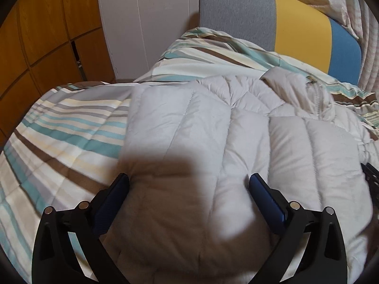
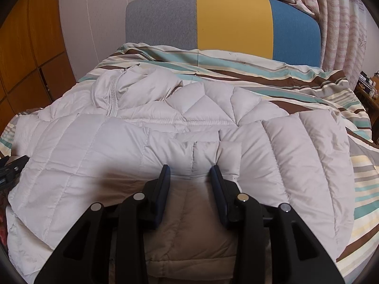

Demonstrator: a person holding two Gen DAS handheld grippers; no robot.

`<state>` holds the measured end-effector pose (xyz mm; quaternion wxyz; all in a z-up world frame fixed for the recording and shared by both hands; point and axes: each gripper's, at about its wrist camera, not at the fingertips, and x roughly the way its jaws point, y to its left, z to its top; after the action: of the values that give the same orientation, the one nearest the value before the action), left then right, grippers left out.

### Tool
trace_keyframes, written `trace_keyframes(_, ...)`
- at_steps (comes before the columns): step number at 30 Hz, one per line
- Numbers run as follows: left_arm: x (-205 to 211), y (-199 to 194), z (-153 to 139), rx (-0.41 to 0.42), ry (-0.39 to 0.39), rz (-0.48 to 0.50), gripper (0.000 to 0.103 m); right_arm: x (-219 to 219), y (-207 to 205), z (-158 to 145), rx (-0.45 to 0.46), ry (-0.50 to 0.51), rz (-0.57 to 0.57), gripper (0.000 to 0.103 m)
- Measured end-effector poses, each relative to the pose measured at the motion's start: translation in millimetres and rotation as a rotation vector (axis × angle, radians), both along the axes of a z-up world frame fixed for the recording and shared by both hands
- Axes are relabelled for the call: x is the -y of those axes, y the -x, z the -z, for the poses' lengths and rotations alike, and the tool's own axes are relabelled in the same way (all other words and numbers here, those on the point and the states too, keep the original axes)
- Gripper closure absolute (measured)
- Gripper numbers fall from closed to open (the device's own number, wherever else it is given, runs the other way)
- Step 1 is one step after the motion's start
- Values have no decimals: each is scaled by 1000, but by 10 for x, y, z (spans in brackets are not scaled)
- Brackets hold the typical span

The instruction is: Fold large clothes

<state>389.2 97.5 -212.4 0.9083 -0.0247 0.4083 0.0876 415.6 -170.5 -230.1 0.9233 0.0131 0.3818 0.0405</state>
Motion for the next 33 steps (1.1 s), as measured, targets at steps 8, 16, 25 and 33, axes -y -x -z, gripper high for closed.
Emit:
trace_keyframes(8, 39, 414, -69, -3, 53, 24, 3, 62, 171, -149, 8, -17, 19, 43)
trace_keyframes(16, 88, 835, -39, -47, 78, 30, 3, 208, 560, -338, -35, -59, 37, 37)
trace_keyframes(25, 111, 1475, 3, -59, 16, 130, 3, 545, 1524, -455, -84, -132, 57, 36)
trace_keyframes(33, 8, 2029, 18, -42, 1, 117, 3, 920, 2383, -547, -66, -145, 114, 34)
